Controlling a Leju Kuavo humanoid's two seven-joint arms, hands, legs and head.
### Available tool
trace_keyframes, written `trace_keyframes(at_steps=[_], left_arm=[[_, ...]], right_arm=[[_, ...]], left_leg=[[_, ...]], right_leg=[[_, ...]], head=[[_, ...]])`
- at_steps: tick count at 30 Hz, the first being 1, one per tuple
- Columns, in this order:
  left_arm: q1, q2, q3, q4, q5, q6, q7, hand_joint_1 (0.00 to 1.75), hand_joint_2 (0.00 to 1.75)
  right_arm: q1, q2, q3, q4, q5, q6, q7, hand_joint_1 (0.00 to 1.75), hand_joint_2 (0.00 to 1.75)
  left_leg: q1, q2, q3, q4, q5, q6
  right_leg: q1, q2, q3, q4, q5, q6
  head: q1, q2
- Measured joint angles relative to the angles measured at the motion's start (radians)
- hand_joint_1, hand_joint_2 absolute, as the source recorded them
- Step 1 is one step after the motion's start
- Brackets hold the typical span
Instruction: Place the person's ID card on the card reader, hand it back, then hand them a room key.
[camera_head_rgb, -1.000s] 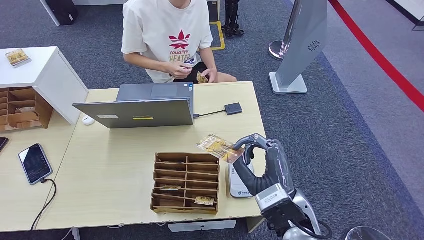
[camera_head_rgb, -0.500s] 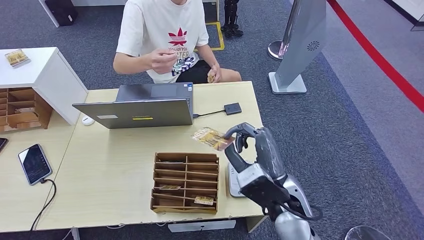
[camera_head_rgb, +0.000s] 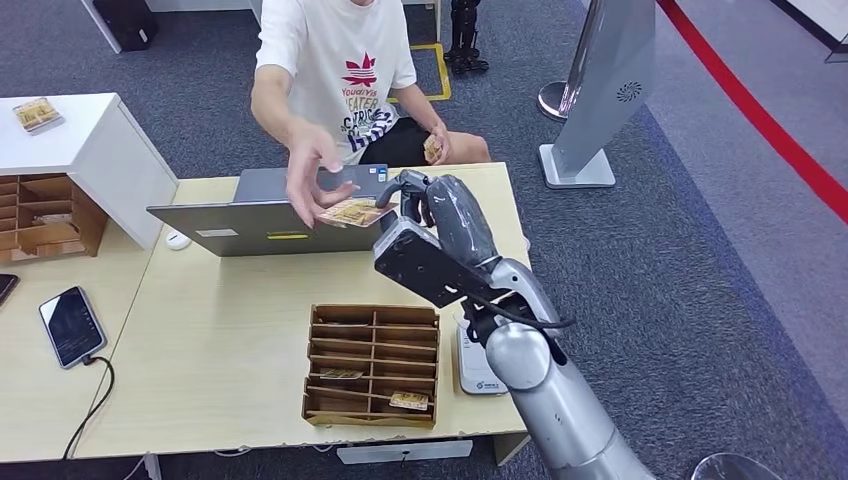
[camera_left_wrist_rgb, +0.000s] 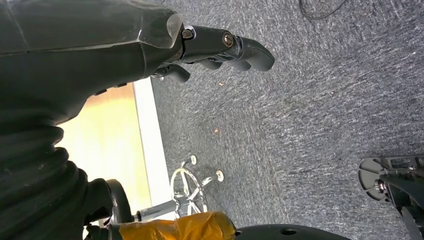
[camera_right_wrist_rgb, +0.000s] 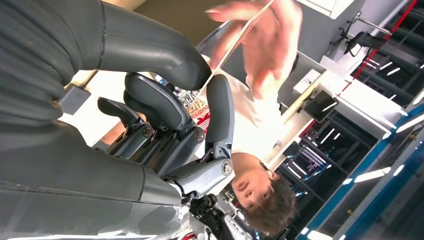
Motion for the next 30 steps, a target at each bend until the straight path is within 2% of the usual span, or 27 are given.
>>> trace_keyframes(at_steps=[8,13,14,18,19,22,30], left_arm=[[0.0,0.002,-0.005,0.0,0.0,-0.007,-0.002,0.0,1.75],[0.0,0.002,-0.005,0.0,-0.002,-0.007,-0.002,0.0,1.75],[0.0,0.002,-0.006,0.0,-0.003,-0.007,-0.002,0.0,1.75],[-0.001,0.002,-0.006,0.0,-0.003,-0.006,-0.002,0.0,1.75],[-0.001,0.002,-0.007,0.0,-0.003,-0.006,-0.002,0.0,1.75],[-0.002,0.002,-0.008,0.0,-0.002,-0.006,-0.002,0.0,1.75],[-0.002,0.003,-0.018,0.0,0.002,-0.006,-0.004,0.0,1.75]], right_arm=[[-0.027,0.011,0.001,0.044,0.0,0.0,0.005,1.75,1.75],[-0.034,0.036,0.014,0.057,-0.008,0.014,0.005,1.75,1.75],[-0.035,0.042,0.021,0.058,-0.011,0.018,0.005,1.7,1.75],[-0.037,0.063,0.047,0.064,-0.025,0.026,0.005,0.06,1.75],[-0.039,0.066,0.053,0.066,-0.031,0.031,0.005,0.0,1.31],[-0.045,0.071,0.075,0.074,-0.065,0.058,0.003,0.0,0.0],[-0.052,0.071,0.11,0.099,-0.182,0.133,-0.024,0.0,0.0]], left_leg=[[0.0,0.0,0.0,0.0,0.0,0.0],[0.0,0.0,0.0,0.0,0.0,0.0],[0.0,0.0,0.0,0.0,0.0,0.0],[0.0,0.0,-0.001,0.0,0.0,0.0],[0.0,0.0,-0.001,0.0,0.0,0.0],[0.0,0.0,-0.001,0.0,0.0,0.0],[0.0,0.0,-0.001,0.0,0.0,0.0]], right_leg=[[0.0,0.0,0.0,0.0,0.0,0.0],[0.0,0.0,-0.001,0.0,0.0,0.0],[0.0,0.0,-0.001,0.0,0.0,0.0],[0.0,0.0,-0.001,0.0,0.0,0.0],[0.0,0.0,-0.001,0.0,0.0,0.0],[0.0,0.0,-0.001,0.0,0.0,0.0],[0.0,0.0,-0.001,0.0,0.0,0.0]], head=[[0.0,0.0],[0.0,0.0],[0.0,0.0],[0.0,0.0],[0.0,0.0],[0.0,0.0],[0.0,0.0]])
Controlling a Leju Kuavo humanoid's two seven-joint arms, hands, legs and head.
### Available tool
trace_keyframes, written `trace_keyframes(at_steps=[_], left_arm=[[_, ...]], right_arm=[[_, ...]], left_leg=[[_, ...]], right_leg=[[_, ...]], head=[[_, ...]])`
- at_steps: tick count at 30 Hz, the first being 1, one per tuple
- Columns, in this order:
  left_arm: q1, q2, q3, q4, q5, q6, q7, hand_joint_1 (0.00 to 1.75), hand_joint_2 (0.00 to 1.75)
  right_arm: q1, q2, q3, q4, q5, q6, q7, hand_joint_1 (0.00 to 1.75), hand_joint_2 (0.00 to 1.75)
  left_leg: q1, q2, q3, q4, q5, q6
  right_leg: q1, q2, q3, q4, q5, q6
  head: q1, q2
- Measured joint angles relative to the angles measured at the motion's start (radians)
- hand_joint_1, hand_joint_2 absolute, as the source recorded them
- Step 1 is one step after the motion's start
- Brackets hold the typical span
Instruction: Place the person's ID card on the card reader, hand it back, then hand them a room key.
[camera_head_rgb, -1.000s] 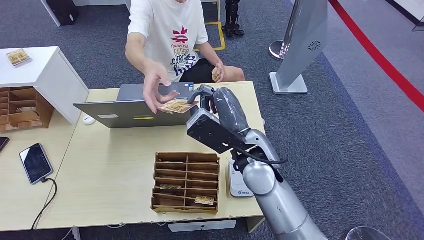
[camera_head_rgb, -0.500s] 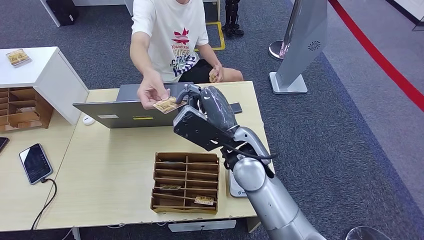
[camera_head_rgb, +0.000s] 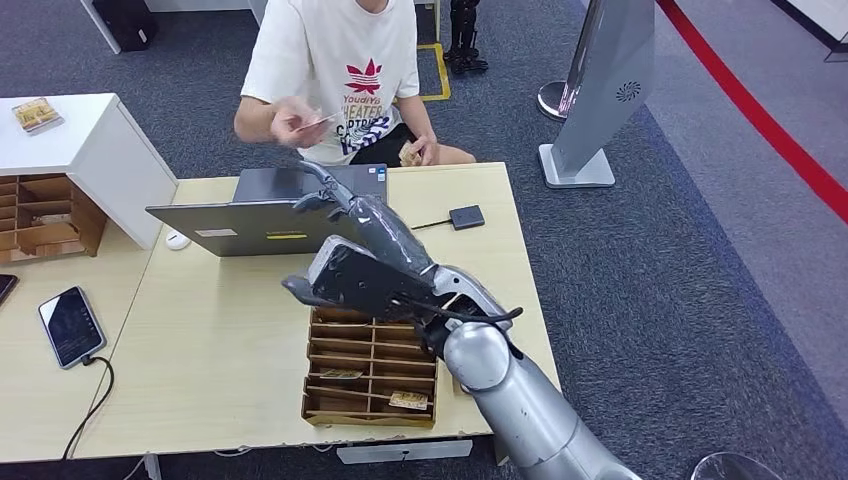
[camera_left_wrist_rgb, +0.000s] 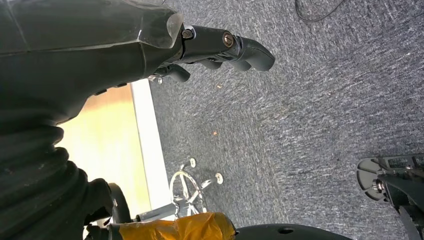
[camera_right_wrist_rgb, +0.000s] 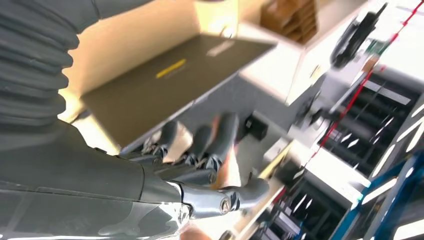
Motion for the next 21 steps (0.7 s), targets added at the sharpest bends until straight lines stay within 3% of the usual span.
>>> trace_keyframes(at_steps=[7,12,13,16,17,21], left_arm=[[0.0,0.002,-0.002,0.0,0.006,0.0,-0.001,0.0,1.75],[0.001,0.005,-0.002,0.0,0.014,0.003,-0.008,0.0,1.75],[0.001,0.005,-0.002,0.0,0.015,0.004,-0.009,0.0,1.75],[0.001,0.007,-0.002,0.0,0.017,0.008,-0.014,0.0,1.75],[0.001,0.007,-0.002,0.001,0.018,0.008,-0.016,0.0,1.75],[0.001,0.01,-0.002,0.005,0.019,0.009,-0.019,0.0,1.75]], right_arm=[[0.001,-0.008,0.015,0.002,-0.094,0.053,-0.026,0.0,0.0],[0.024,-0.032,0.02,-0.017,-0.286,0.161,-0.072,0.0,0.0],[0.034,-0.042,0.022,-0.024,-0.339,0.193,-0.084,0.13,0.0],[0.072,-0.081,0.032,-0.042,-0.498,0.301,-0.125,1.28,0.0],[0.088,-0.095,0.036,-0.046,-0.548,0.34,-0.139,1.57,0.0],[0.164,-0.151,0.054,-0.056,-0.713,0.496,-0.196,1.73,0.0]], left_leg=[[0.0,0.0,0.0,0.0,0.0,0.0],[0.0,0.0,0.0,0.0,0.0,0.0],[0.0,0.0,0.0,0.0,0.0,0.0],[0.0,0.0,0.0,0.0,0.0,0.0],[0.0,0.0,0.0,0.0,0.0,0.0],[0.0,0.0,0.0,0.0,-0.001,0.0]], right_leg=[[0.0,0.0,0.0,0.0,0.0,0.0],[0.0,0.0,0.0,0.0,0.0,0.0],[0.0,0.0,0.0,0.0,0.0,0.0],[0.0,0.0,0.0,0.0,0.0,0.0],[0.0,0.0,0.0,0.0,0.0,0.0],[0.0,0.0,0.0,0.0,0.0,0.0]], head=[[0.0,0.0],[0.0,0.0],[0.0,0.0],[0.0,0.0],[0.0,0.0],[0.0,0.0]])
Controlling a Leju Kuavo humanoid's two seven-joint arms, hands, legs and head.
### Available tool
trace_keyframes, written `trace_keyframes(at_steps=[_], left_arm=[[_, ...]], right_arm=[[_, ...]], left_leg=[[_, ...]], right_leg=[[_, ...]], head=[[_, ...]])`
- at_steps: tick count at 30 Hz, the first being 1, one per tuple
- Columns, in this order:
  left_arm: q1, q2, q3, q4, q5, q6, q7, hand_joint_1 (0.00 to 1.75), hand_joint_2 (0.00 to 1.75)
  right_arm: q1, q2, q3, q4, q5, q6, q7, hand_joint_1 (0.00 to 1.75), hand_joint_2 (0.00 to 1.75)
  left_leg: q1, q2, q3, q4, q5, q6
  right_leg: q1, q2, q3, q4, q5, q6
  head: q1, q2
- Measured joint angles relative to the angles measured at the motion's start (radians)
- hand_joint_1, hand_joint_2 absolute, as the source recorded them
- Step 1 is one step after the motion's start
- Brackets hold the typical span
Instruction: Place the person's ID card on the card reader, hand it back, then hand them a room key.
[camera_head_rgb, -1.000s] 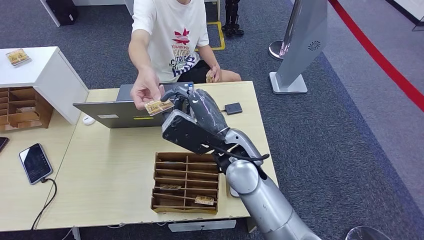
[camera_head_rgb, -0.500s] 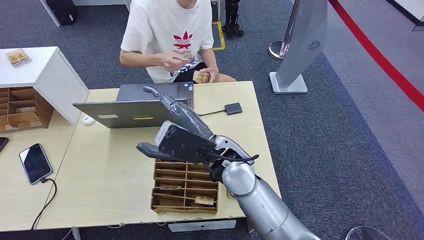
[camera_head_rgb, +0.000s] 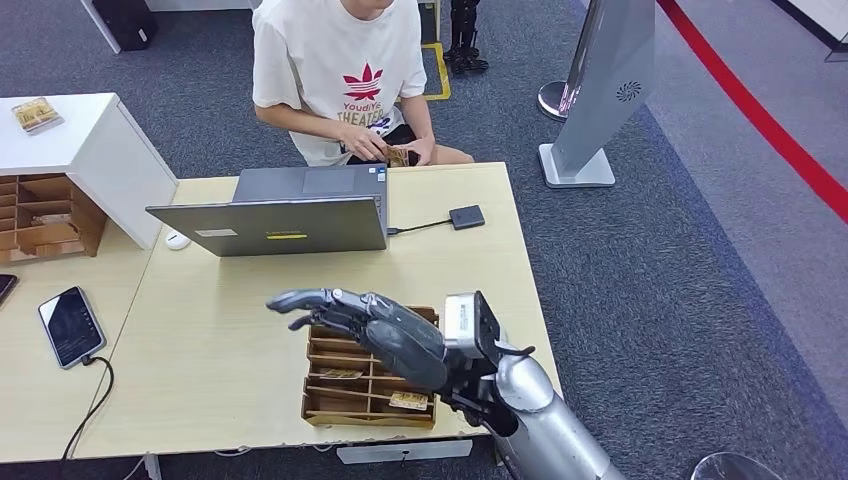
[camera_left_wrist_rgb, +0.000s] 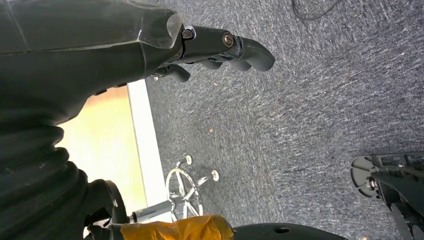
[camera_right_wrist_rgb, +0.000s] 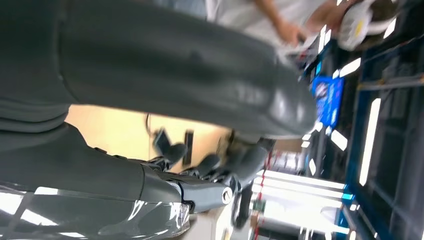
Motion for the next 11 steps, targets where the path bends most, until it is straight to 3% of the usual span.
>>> trace_keyframes(at_steps=[11], left_arm=[[0.001,0.004,0.0,0.002,0.01,0.003,-0.002,0.0,1.75]], right_arm=[[0.139,-0.082,0.052,-0.017,-0.126,0.175,-0.039,1.74,0.0]], left_leg=[[0.0,0.0,0.0,0.0,0.0,0.0]], right_leg=[[0.0,0.0,0.0,0.0,0.0,0.0]], head=[[0.0,0.0]])
